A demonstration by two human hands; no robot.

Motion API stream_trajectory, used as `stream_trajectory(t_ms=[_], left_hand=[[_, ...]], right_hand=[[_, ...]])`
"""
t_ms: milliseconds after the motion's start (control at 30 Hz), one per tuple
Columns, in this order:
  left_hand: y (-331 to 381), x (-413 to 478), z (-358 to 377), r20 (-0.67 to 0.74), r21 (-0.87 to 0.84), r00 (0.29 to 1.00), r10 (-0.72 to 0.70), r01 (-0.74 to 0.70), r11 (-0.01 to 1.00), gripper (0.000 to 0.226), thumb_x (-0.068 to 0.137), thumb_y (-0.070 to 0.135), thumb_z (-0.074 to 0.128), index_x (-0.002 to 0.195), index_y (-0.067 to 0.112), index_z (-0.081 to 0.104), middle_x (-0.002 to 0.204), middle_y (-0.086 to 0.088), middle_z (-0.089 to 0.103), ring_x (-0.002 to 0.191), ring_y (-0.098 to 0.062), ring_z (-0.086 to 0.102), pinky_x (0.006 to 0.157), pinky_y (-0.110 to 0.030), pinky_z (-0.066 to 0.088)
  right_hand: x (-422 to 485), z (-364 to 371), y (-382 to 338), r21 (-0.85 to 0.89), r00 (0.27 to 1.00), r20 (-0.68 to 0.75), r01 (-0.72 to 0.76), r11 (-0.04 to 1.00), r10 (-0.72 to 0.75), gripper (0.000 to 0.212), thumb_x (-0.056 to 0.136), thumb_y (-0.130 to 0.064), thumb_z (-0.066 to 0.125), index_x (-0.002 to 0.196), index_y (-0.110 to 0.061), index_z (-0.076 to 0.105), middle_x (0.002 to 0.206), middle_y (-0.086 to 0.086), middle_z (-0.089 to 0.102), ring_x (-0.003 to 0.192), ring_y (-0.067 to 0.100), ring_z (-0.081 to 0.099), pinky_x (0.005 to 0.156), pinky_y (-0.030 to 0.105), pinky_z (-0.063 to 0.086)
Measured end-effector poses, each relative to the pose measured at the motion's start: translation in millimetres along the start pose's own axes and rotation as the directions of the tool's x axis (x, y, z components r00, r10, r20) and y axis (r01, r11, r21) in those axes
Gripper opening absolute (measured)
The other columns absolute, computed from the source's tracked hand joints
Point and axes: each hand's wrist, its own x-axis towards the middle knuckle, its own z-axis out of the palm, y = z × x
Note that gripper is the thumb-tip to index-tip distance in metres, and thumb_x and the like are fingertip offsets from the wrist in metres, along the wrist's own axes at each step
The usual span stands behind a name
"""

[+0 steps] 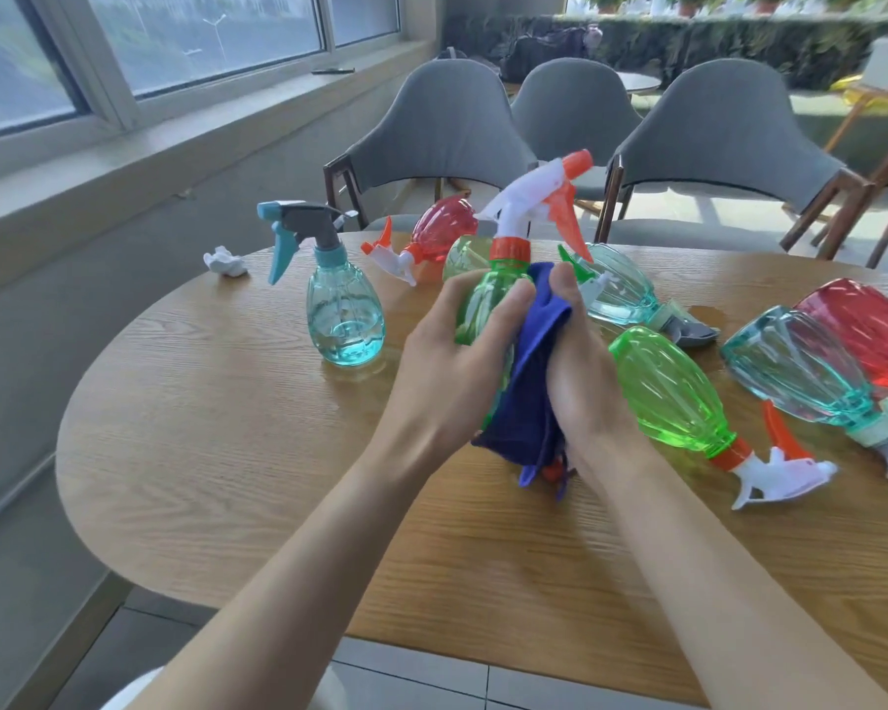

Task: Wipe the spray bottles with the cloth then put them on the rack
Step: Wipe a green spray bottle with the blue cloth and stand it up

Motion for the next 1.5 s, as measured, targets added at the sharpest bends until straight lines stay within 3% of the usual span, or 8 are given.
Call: stream_trajectory(t_ms=[200,400,600,733,1033,1167,1333,1500], left_hand=[[-2.4,7.3,-4.6,-0.162,-0.01,0.987,-0.02,0.019,1.0,0.026,0.104,0.056,0.062,0.119,0.038,0.07,0.103,0.016,0.078,0.101,0.002,0.071,0.094,-0.027,0.055],[-1.8,4.2,-3.9,-0.114,0.11,0.992,0.051,-0.038,0.993,0.019,0.107,0.056,0.056,0.119,0.044,0.064,0.093,0.017,0.075,0.091,0.005,0.069,0.082,-0.018,0.052],[-1.9,-1.3,10.1,-0.175,0.027,0.983,0.064,-0.061,0.998,0.028,0.108,0.05,0.058,0.124,0.031,0.07,0.097,0.014,0.075,0.09,0.003,0.069,0.079,-0.017,0.049],[-2.8,9.2,4.0,-0.294,-0.208,0.951,-0.094,0.033,0.978,0.039,0.106,0.058,0.055,0.131,0.032,0.071,0.128,0.014,0.074,0.121,0.002,0.065,0.109,-0.029,0.049],[-7.0,16.5,3.3,-0.263,-0.546,0.91,-0.322,0.135,0.827,0.062,0.09,0.079,0.059,0.136,0.038,0.066,0.136,0.02,0.068,0.138,-0.007,0.057,0.122,-0.047,0.039],[-12.3,14.9,4.6,-0.227,-0.567,0.906,-0.357,0.175,0.805,0.073,0.088,0.084,0.058,0.15,0.045,0.055,0.154,0.021,0.056,0.145,-0.007,0.05,0.125,-0.048,0.036],[-9.8,14.3,3.2,-0.29,-0.479,0.916,-0.276,0.11,0.871,0.025,0.106,0.06,0.054,0.128,0.047,0.058,0.113,0.037,0.061,0.107,0.024,0.053,0.103,-0.021,0.04],[-7.4,13.5,-0.6,-0.204,-0.586,0.954,-0.221,0.062,0.808,0.072,0.086,0.053,0.086,0.147,0.027,0.057,0.137,-0.003,0.072,0.127,-0.023,0.07,0.112,-0.054,0.054]], right_hand=[[-14.2,22.3,8.2,-0.1,0.991,-0.009,0.131,0.986,-0.132,0.042,0.098,-0.074,0.042,0.132,-0.053,0.056,0.126,-0.008,0.065,0.125,0.011,0.062,0.115,0.05,0.045],[-8.9,14.3,0.2,-0.081,0.994,0.014,0.106,0.991,-0.105,0.045,0.103,-0.07,0.041,0.129,-0.04,0.061,0.118,-0.009,0.069,0.114,0.005,0.066,0.105,0.035,0.049],[-9.3,21.6,-0.4,0.343,0.995,-0.059,-0.051,0.938,0.076,0.07,0.084,-0.08,0.064,0.127,-0.025,0.068,0.119,0.022,0.069,0.108,0.039,0.068,0.101,0.063,0.052],[-15.3,33.4,2.9,0.188,0.997,-0.077,0.035,0.982,-0.021,0.028,0.096,-0.071,0.051,0.096,-0.048,0.066,0.084,-0.012,0.062,0.087,0.033,0.06,0.093,0.077,0.05],[-15.3,22.7,7.0,0.32,0.961,0.054,-0.273,0.907,0.271,0.061,0.099,-0.079,0.029,0.131,-0.04,0.065,0.067,-0.016,0.068,0.072,0.006,0.066,0.078,0.032,0.054],[-12.8,21.5,-0.4,0.339,0.973,0.029,-0.226,0.913,0.23,0.041,0.104,-0.069,0.045,0.106,-0.04,0.074,0.07,-0.009,0.066,0.08,0.023,0.064,0.088,0.046,0.054],[-8.4,8.8,0.1,0.397,0.98,-0.075,-0.143,0.906,0.187,0.016,0.108,-0.035,0.062,0.111,-0.019,0.066,0.066,-0.006,0.057,0.064,0.017,0.053,0.082,0.052,0.05],[-6.2,4.2,2.0,0.435,0.976,-0.137,-0.094,0.895,0.169,0.006,0.108,-0.023,0.062,0.11,-0.018,0.064,0.065,-0.009,0.059,0.059,0.008,0.053,0.06,0.026,0.05]])
